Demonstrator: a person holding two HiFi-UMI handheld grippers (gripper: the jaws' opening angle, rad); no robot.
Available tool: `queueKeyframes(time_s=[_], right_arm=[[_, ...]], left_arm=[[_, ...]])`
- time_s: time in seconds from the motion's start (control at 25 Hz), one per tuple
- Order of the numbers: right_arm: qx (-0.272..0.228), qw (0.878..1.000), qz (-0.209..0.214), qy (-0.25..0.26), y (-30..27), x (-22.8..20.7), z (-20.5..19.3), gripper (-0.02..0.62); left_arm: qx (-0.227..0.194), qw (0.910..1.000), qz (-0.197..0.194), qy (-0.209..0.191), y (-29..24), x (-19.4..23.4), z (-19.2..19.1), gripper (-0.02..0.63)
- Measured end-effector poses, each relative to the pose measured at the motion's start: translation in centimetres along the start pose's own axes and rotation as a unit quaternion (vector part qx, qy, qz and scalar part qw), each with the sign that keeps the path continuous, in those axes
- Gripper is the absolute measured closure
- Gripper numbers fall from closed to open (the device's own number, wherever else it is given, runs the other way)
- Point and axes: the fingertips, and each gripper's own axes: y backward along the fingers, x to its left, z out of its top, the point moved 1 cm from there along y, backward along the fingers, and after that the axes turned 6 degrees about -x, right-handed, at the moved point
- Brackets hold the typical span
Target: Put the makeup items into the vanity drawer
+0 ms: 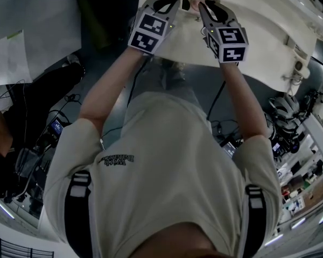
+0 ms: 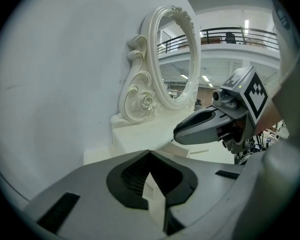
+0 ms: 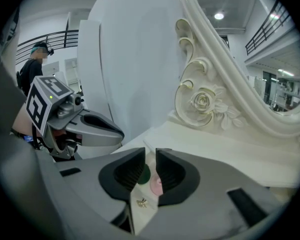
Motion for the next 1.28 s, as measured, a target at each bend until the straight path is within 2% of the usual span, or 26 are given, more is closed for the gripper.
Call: queueKeyframes(time_s=[0.36, 0.64, 0.88, 1.04, 1.28], right_arm=[[-0.071, 0.997, -0.007, 0.011, 3.9, 1.0, 6.7, 0.540], [-0.139, 0.990, -0.016, 0.029, 9.1, 2.4, 12.4, 0.557], [-0.202, 0.978, -0.022, 0.039, 14.5, 3.8, 17.2, 0.574], [-0.249, 0.967, -0.022, 0.036, 18.1, 5.1, 20.1, 0.574], [-0.301, 0.952, -0.028, 0.050, 22.9, 7.0, 23.1, 0.589]], left_arm=[[-0.047, 0.9985, 0.008, -0.027, 2.8, 0.0, 5.5, 0.592], [-0.100, 0.9933, 0.012, -0.058, 6.5, -1.1, 11.2, 0.591], [-0.159, 0.9845, 0.007, -0.074, 10.8, -2.5, 17.0, 0.592], [-0.201, 0.9756, 0.001, -0.089, 14.1, -4.0, 20.5, 0.592], [-0.247, 0.9617, 0.004, -0.119, 18.5, -6.1, 24.0, 0.592]])
